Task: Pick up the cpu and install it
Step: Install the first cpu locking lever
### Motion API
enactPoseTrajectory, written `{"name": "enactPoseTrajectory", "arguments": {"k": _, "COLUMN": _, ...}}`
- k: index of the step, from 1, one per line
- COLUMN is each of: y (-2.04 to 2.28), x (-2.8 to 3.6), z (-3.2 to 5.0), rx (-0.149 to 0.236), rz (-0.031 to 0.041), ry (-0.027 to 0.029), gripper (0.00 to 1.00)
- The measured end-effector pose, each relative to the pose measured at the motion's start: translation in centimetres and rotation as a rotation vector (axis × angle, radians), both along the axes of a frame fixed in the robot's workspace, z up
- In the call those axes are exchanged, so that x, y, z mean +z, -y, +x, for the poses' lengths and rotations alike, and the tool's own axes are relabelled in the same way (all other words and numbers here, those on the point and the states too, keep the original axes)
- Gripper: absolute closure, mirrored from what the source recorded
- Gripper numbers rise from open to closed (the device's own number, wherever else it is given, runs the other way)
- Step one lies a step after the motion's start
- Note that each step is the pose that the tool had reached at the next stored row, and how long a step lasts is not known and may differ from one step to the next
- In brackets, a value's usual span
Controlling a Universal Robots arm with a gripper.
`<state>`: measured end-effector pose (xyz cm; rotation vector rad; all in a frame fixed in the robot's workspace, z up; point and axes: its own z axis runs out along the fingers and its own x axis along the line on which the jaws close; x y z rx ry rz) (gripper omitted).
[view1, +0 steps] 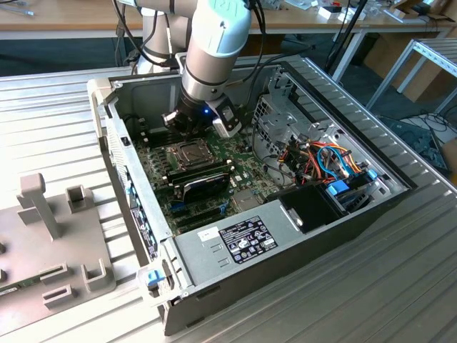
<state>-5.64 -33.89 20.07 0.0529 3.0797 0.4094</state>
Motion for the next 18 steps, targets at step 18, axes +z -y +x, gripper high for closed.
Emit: {"name": "enactPoseTrajectory", "arguments": {"k": 18, "y": 0.05, "x": -0.30, "z": 0.00, "rx": 0.000, "rz": 0.0000, "ry": 0.0000, "gripper": 0.89}}
